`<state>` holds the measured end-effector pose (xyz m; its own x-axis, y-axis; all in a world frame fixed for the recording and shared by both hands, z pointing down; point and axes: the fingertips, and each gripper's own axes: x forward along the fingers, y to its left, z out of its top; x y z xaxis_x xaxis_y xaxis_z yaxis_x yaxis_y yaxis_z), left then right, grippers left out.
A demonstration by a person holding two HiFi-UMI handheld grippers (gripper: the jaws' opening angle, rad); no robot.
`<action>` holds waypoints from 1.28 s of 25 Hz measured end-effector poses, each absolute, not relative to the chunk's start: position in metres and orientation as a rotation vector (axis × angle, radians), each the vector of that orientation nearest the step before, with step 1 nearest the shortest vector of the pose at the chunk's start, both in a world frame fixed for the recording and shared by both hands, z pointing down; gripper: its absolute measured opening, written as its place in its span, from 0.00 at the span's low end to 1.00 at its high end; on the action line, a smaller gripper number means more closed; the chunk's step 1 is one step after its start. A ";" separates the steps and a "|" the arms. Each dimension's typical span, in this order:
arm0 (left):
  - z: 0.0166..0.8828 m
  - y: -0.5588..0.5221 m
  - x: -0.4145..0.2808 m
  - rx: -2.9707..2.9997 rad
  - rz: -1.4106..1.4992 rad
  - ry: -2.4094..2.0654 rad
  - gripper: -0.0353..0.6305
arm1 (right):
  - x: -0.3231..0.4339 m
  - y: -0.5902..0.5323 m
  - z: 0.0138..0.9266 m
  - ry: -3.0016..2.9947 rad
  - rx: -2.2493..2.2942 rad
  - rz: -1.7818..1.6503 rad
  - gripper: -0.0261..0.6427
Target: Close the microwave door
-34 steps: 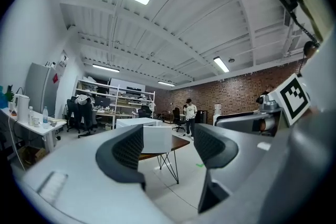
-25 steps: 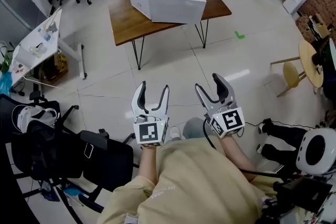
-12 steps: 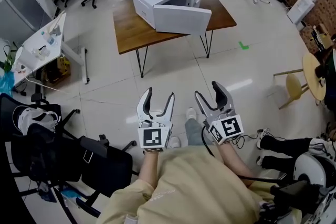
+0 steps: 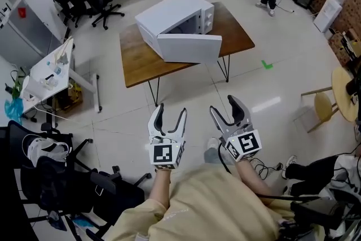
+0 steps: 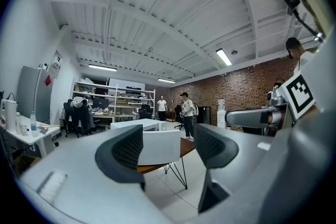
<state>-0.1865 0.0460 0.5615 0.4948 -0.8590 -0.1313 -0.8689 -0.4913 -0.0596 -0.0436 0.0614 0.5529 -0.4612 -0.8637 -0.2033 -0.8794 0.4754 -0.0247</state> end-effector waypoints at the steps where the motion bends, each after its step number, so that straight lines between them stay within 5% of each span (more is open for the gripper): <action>1: 0.560 0.037 -0.175 -2.600 0.149 1.507 0.49 | -0.032 0.054 0.551 2.526 -1.510 0.140 0.46; 16: 0.499 -0.053 0.002 -2.552 0.120 1.482 0.49 | 0.142 -0.039 0.502 2.516 -1.480 0.110 0.46; 32: 0.534 -0.142 -0.011 -2.538 0.080 1.620 0.49 | 0.130 -0.141 0.557 2.604 -1.417 -0.005 0.46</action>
<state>-0.0111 -0.1420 0.5341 0.4224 -0.8993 -0.1136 -0.9061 -0.4155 -0.0800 0.1301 -0.1409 0.5574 -0.5307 -0.8336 -0.1532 -0.8330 0.5464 -0.0874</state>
